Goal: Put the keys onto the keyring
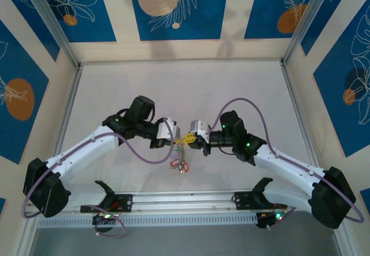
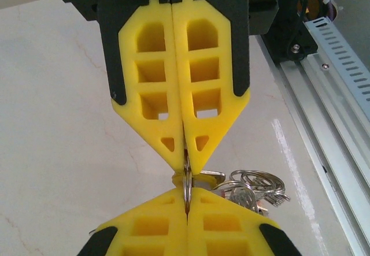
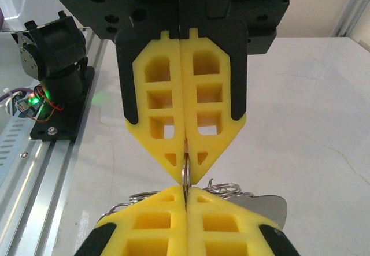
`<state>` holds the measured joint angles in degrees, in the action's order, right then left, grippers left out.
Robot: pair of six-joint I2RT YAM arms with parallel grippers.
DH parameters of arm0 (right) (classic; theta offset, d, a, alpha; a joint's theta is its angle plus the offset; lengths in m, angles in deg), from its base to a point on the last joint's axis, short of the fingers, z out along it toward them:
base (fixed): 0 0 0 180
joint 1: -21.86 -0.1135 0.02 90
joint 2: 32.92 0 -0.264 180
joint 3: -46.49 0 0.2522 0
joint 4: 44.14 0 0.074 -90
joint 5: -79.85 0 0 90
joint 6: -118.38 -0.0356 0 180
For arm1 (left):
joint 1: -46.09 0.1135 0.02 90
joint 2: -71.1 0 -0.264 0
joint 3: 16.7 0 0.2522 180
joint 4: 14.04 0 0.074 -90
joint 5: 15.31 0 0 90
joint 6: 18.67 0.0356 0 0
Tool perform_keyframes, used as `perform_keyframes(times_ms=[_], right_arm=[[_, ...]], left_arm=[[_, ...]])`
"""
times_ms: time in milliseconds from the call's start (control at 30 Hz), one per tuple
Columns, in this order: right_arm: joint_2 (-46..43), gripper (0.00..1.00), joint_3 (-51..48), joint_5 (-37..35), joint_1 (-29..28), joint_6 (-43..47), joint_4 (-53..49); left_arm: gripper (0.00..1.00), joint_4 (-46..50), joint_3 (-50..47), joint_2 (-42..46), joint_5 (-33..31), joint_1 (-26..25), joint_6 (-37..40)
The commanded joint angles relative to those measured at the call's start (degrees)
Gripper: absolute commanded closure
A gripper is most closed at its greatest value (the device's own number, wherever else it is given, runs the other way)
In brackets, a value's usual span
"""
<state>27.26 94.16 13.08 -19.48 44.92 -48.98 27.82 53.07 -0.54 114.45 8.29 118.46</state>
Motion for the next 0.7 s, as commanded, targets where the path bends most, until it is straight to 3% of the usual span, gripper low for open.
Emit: perform_keyframes(times_ms=[0,267,500,667], right_arm=[[-0.60,1.00,1.32,3.97,0.40,-0.18,3.91],[0.89,1.00,1.11,4.36,0.47,-0.49,4.98],[0.55,1.00,-0.38,3.55,0.43,-0.93,4.52],[1.14,1.00,-1.22,3.84,0.34,-2.11,4.28]], left_arm=[[1.00,4.49,0.83,-1.32,-4.03,0.28,1.74],[1.00,3.07,0.42,-0.28,-2.68,0.40,1.79],[1.00,-3.59,-1.96,3.10,2.09,1.81,-1.67],[1.00,-9.68,-5.21,6.47,2.18,1.94,-3.49]])
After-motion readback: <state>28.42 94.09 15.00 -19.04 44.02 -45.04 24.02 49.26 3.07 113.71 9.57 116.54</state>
